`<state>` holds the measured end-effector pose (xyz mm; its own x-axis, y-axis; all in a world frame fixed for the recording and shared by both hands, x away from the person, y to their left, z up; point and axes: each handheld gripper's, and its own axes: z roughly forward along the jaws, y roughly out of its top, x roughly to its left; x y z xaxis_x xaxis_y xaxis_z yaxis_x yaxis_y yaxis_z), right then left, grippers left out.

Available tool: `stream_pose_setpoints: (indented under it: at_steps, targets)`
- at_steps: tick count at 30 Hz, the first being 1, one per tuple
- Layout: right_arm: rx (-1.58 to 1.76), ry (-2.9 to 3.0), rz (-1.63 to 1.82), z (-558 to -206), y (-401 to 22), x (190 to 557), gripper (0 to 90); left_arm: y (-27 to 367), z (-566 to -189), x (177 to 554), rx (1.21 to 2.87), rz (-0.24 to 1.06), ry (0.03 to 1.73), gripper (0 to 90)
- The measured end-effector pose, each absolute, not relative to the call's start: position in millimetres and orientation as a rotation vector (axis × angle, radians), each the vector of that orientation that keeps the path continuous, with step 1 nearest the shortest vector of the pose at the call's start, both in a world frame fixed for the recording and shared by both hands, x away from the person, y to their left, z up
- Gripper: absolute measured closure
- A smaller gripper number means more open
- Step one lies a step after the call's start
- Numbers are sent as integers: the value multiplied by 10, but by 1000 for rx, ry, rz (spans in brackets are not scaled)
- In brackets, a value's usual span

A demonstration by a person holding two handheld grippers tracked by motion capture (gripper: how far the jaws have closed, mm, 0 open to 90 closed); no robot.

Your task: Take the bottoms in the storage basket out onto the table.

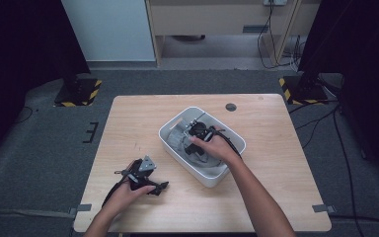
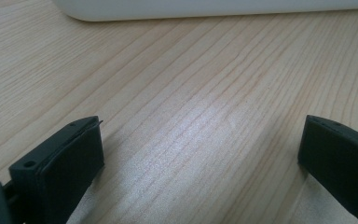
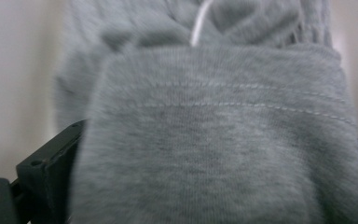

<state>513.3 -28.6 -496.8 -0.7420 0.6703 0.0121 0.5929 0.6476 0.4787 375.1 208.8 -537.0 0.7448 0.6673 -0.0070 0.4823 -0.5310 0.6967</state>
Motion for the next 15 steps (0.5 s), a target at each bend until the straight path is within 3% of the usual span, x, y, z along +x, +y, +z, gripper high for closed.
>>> stream_pose_setpoints:
  at_steps: [15]
  targets:
    - [1066, 2656, 600, -5094, -293, 5125, 16, 2079, -5370, 3739, 2235, 344, 870, 0]
